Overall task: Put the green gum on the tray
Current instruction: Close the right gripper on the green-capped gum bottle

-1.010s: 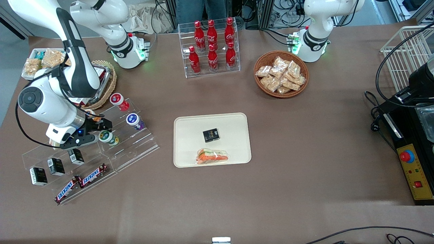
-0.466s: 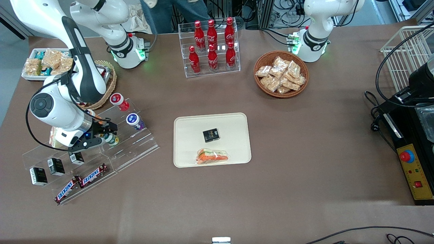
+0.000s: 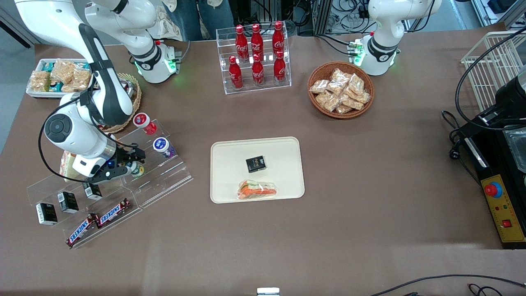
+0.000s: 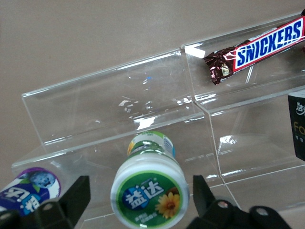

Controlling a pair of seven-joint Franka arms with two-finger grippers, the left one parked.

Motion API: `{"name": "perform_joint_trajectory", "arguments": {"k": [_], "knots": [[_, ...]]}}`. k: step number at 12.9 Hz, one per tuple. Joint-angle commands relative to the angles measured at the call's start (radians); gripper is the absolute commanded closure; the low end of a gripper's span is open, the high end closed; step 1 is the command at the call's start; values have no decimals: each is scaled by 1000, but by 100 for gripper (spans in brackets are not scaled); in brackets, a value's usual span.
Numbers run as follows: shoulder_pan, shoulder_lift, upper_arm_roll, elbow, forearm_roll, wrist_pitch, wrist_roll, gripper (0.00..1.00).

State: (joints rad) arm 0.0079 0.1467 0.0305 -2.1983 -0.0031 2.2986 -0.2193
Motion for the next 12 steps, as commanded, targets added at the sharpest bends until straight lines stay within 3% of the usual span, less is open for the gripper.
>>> {"name": "perform_joint_trajectory", "arguments": {"k": [1, 2, 6, 12], "knots": [[1, -10, 0, -14, 9, 16, -12, 51], [1, -10, 0, -14, 9, 16, -14, 62], [0, -18, 0, -12, 9, 7, -15, 84], [0, -79, 2, 40, 14, -132, -14, 85]]}}
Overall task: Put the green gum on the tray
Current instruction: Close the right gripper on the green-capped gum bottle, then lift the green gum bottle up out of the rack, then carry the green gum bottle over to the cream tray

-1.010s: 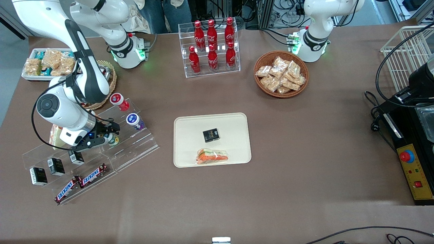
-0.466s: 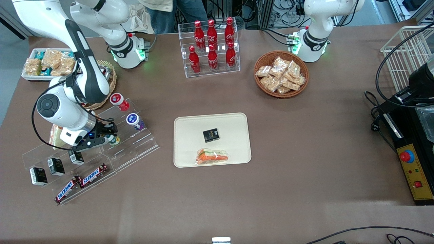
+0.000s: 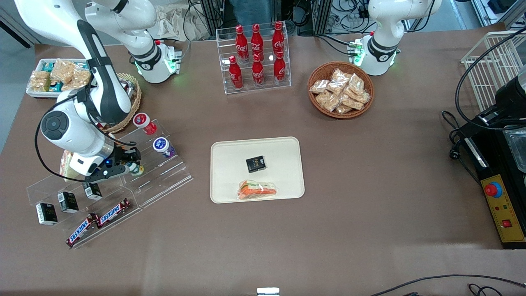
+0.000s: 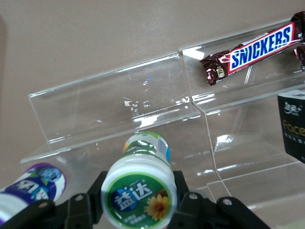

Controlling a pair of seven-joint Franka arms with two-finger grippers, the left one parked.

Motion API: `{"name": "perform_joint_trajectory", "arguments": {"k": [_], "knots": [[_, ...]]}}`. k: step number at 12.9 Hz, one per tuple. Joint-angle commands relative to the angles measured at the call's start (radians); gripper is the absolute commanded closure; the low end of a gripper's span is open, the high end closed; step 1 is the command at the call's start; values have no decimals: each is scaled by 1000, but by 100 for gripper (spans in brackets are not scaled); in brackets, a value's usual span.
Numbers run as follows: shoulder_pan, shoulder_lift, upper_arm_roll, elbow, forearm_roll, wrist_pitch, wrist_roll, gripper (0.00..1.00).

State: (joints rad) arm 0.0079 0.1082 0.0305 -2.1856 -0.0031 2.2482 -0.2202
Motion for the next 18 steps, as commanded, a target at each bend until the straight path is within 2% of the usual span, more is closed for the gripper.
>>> {"name": "perform_joint_trajectory", "arguments": {"k": [1, 3, 6, 8, 14, 18], "knots": [[1, -44, 2, 67, 15, -131, -13, 85], [4, -42, 2, 140, 22, -220, -11, 85], [37, -42, 21, 202, 43, -263, 16, 85], [37, -42, 72, 213, 78, -265, 106, 85], [40, -2, 287, 219, 71, -249, 486, 84], [67, 51, 347, 216, 65, -173, 623, 84]]}}
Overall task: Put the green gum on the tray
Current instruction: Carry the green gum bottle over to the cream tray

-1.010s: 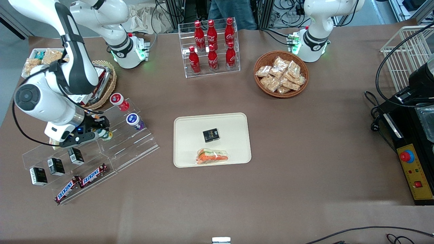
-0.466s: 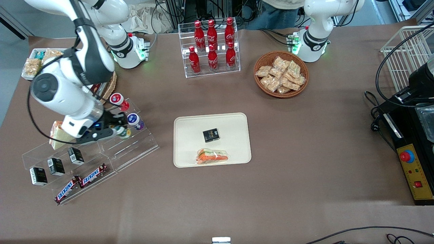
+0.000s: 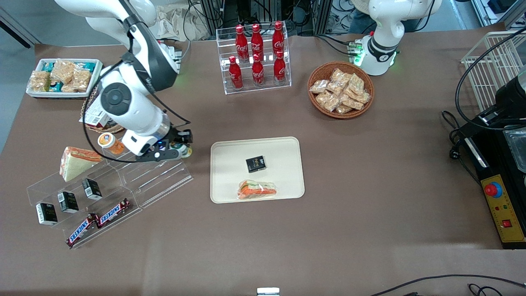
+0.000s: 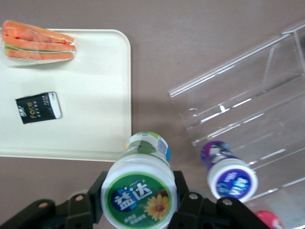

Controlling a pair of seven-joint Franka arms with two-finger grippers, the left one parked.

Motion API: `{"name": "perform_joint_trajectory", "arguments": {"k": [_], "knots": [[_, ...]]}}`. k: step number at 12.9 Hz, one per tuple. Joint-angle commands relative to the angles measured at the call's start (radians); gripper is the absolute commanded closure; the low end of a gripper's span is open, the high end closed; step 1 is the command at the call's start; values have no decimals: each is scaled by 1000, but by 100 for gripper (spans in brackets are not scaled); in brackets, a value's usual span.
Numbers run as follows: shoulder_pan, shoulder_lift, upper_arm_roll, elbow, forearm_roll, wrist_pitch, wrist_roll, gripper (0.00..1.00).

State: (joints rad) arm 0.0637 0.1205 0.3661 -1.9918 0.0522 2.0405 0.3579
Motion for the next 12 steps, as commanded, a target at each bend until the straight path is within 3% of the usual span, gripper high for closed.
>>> {"name": "perform_joint_trajectory", "arguments": {"k": [1, 5, 9, 12], "knots": [[25, 59, 11, 18, 9, 50, 62, 84], [99, 148, 10, 21, -9, 115, 124, 84], [139, 255, 7, 27, -112, 197, 202, 84], [140, 318, 4, 27, -114, 240, 201, 84]]}}
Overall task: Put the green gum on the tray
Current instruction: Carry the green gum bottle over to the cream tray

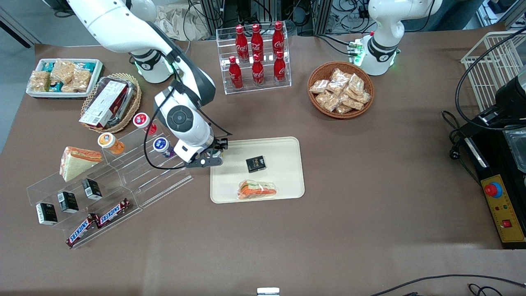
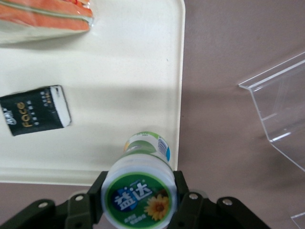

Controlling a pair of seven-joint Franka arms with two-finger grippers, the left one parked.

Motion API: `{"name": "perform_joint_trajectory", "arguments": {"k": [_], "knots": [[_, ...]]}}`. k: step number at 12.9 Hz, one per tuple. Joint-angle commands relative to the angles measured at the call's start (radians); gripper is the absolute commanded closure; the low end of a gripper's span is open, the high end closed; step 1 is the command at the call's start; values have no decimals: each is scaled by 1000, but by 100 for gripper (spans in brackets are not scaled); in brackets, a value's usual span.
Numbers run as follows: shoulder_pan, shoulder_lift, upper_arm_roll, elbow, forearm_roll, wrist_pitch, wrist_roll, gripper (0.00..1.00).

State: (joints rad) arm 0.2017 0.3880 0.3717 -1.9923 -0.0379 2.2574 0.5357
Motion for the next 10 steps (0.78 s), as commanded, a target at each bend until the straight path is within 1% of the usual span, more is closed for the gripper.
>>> {"name": "perform_joint_trajectory", "arguments": {"k": [1, 6, 7, 8, 9, 10], "knots": [[11, 69, -2, 27, -23, 37, 24, 84], [36, 107, -16, 27, -23, 82, 35, 83], [36, 111, -16, 27, -23, 85, 36, 81], [36, 112, -16, 27, -23, 85, 40, 71], [36, 112, -17, 27, -23, 85, 40, 38], [35, 111, -26, 27, -23, 85, 38, 14]]}}
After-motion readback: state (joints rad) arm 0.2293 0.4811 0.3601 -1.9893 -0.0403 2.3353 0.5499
